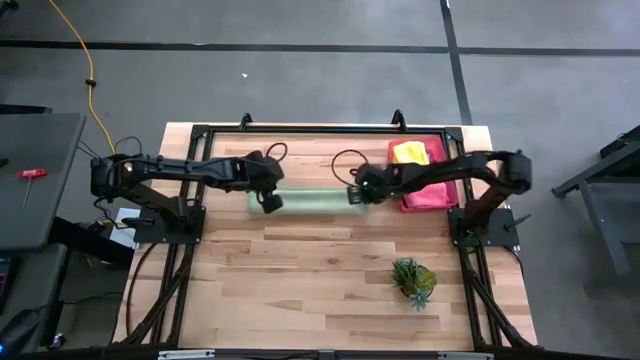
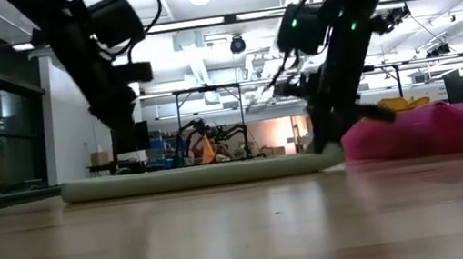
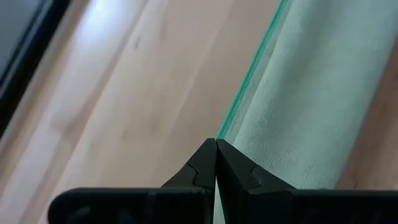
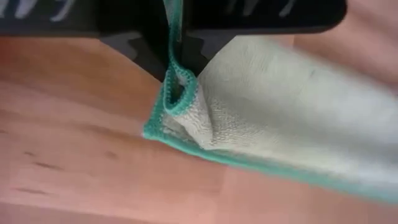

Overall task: Fold microfiber towels
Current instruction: Fold the light green microfiber cloth

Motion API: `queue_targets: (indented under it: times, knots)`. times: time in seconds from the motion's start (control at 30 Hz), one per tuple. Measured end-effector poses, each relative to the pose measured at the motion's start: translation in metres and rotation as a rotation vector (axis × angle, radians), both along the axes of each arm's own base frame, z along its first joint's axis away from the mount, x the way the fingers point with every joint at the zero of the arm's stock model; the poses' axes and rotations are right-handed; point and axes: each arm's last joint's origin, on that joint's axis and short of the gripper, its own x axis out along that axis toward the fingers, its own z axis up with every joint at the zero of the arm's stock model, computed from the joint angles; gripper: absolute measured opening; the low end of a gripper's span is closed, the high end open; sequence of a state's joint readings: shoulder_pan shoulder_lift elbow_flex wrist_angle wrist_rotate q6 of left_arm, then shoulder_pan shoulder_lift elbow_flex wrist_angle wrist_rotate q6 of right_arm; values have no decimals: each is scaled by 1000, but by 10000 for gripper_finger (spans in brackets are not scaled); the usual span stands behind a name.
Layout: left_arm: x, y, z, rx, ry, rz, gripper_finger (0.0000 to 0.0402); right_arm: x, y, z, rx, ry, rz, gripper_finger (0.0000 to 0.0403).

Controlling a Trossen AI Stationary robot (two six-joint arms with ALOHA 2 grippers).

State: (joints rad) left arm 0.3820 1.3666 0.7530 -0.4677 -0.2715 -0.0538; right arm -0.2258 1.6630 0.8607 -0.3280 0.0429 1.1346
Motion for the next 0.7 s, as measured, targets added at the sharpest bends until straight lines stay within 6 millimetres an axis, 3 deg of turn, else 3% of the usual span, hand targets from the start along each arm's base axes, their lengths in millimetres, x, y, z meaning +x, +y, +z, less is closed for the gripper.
queue_targets:
  times: [0.23,0.43,0.53,0.7]
  knots:
    - [23,0,16,-66,-304,-79,0,-34,-3,45,-44,28,43,3]
    - [38,-18,15,-38,-540,-174,0,-46,0,61,-27,13,8,1]
    - [41,-28,5,-78,-627,-202,0,-45,1,63,-24,1,10,1]
    - [36,-37,-28,-113,-485,-182,0,-38,-1,77,-35,-37,19,1]
